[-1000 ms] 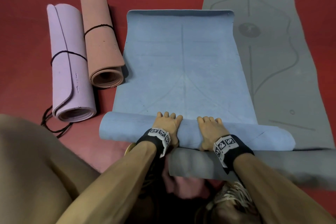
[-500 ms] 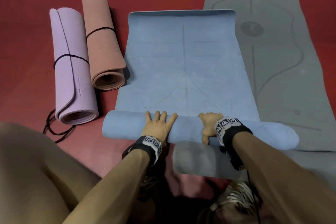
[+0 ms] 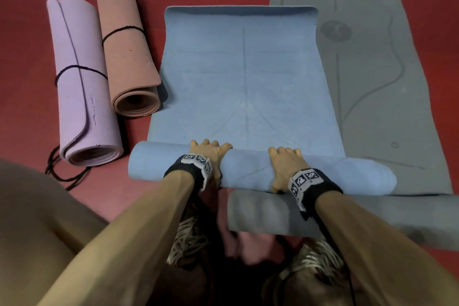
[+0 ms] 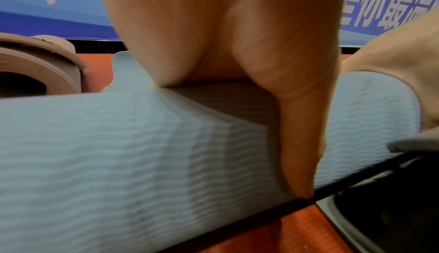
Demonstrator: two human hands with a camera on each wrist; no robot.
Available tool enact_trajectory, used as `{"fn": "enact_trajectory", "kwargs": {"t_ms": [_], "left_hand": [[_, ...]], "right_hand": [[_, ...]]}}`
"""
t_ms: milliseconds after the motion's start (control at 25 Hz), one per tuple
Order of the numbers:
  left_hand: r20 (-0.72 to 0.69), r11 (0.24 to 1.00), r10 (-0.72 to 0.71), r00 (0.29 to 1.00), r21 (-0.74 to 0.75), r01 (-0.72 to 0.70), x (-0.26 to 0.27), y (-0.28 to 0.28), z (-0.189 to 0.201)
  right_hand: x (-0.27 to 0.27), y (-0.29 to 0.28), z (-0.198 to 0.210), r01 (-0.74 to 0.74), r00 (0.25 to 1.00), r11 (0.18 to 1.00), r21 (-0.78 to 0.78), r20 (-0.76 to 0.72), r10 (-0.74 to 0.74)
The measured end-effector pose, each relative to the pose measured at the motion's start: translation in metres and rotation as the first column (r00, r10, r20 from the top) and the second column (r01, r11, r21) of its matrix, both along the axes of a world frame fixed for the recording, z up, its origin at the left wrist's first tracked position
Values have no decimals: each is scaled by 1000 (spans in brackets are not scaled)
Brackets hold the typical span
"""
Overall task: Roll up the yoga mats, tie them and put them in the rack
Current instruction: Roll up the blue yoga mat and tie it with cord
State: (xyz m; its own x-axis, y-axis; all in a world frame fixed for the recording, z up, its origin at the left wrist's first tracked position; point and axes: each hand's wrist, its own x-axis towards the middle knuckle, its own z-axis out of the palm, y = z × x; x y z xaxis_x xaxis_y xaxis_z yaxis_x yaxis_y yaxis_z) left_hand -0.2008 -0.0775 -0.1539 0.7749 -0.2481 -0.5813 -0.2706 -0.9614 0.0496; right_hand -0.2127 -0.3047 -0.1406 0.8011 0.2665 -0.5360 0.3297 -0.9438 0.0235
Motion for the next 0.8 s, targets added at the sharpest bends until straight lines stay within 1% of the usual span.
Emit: {"fn": "enact_trajectory", "kwargs": {"t_ms": [80,240,320,400,520,600,720,800], "left_hand": [[30,1000,-7,1000,-20,7,-5,2,0],[182,999,-31,983,16,28,-30,-1,-4],[193,999,-38,980,33,32,-34,-2,-5],[176,1000,-25,984,19,22,-29,-4,-4],[125,1000,-8,992,-7,9,-14,-5,-1],[50,1000,-10,999,-3,10,-2,-3,2],[-123,1000,30,992,-4,-31,13,-2,7],[-143,1000,28,989,15,-26,14,-4,6]], "right_hand": [[8,2,4,16,998,1000,-15,-58,-17],[35,5,11,87,965,996,-35,-246,-93],[41,6,11,110,947,993,-42,-301,-118],[37,6,9,111,953,992,-52,-278,-121],[17,2,3,84,986,996,-37,-143,-88],[4,1,2,33,998,999,-20,-61,-34],[-11,-1,1,5,1000,1000,-5,-21,-5],[-13,0,2,9,1000,1000,-7,-6,-9]]}}
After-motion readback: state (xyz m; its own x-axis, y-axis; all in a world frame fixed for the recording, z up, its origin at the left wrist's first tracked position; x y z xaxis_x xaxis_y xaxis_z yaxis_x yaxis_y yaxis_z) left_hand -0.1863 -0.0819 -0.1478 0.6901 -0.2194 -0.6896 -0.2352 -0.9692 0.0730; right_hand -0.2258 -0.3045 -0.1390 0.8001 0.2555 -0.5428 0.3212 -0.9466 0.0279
